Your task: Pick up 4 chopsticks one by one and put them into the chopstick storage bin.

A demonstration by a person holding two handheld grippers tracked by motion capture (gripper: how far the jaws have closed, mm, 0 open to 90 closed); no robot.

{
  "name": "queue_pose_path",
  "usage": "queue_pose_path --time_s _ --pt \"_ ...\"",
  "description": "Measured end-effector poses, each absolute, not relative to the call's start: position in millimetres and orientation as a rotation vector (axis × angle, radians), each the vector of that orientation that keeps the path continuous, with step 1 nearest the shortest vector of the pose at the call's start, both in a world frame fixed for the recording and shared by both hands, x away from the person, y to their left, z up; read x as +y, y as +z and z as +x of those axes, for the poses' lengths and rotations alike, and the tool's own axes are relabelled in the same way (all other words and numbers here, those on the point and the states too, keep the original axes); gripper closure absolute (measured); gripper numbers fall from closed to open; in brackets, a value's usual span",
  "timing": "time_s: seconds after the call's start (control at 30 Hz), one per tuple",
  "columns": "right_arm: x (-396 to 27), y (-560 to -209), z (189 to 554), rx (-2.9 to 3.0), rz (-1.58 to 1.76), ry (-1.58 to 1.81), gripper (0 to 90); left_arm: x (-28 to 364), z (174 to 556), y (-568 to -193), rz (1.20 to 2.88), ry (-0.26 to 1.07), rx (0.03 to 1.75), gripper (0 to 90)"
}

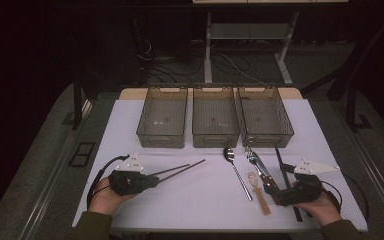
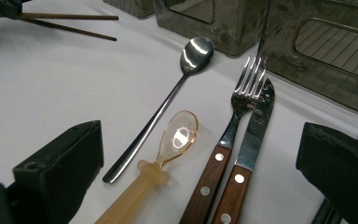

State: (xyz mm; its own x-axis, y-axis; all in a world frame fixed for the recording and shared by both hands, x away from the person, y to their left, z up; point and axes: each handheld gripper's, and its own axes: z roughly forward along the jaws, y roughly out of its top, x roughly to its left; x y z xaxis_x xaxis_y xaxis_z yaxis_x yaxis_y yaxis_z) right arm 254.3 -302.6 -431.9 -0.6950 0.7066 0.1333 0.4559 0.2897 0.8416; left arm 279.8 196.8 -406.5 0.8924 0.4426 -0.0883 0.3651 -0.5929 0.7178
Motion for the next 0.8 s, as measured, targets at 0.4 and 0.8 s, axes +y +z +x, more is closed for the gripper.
queue_pose_path --time_s 0.4,0.8 --pt "-303 -432 256 2.301 1.069 1.367 0.8 193 289 -393 2.209 0.135 0.57 85.0" --pt "-303 -432 257 2.297 1.068 1.369 0.8 185 300 -386 2.19 0.154 0.589 85.0"
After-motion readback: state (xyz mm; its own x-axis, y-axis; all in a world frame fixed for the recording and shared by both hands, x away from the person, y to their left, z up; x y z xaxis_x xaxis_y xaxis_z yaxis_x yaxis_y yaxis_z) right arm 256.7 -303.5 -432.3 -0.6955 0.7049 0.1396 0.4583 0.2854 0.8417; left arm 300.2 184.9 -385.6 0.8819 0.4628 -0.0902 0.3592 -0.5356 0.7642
